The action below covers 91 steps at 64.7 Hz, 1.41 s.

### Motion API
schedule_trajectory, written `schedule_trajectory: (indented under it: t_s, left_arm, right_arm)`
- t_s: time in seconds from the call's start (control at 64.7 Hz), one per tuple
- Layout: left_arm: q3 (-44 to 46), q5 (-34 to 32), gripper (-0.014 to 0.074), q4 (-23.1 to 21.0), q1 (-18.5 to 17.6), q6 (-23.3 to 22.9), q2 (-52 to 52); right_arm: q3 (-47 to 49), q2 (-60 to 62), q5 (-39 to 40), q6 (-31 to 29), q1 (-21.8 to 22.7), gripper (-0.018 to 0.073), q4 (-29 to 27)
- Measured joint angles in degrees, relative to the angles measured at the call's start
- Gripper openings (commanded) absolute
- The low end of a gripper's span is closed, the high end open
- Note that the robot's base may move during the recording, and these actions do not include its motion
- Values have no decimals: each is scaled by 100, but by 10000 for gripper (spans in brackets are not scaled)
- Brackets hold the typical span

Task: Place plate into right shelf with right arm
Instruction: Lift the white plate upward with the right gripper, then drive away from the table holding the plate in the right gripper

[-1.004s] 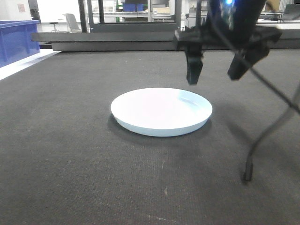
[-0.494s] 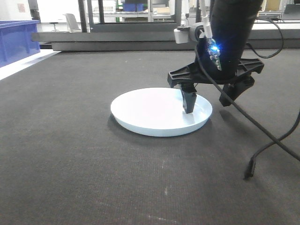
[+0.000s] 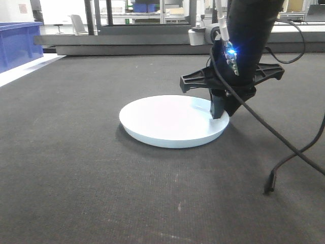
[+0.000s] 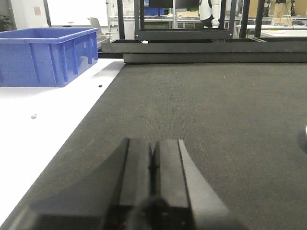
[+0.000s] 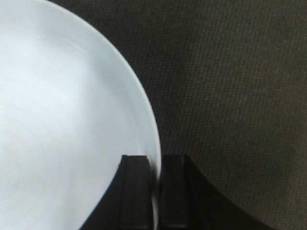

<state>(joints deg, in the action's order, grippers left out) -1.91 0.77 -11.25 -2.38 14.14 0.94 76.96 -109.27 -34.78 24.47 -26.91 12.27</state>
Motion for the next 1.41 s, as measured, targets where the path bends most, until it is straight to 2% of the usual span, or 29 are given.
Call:
schedule_trajectory:
  t_s: [0.263, 0.51, 0.834, 1.143, 1.406]
  left_arm:
    - [0, 0, -47, 0, 0, 0, 0]
    - [0, 0, -47, 0, 0, 0, 0]
    - [0, 0, -47, 0, 0, 0, 0]
    - [0, 0, -47, 0, 0, 0, 0]
    - [0, 0, -47, 0, 0, 0, 0]
  right_arm:
    - [-308, 830, 211, 0, 0, 52, -54]
    - [-1875, 2735, 1101, -45, 0, 52, 18]
    - [-3391, 5327, 1314, -107, 0, 52, 515]
    - [-3816, 7703, 1348, -927, 0, 52, 973]
    - [-3826, 9122, 1288, -1026, 0, 52, 997]
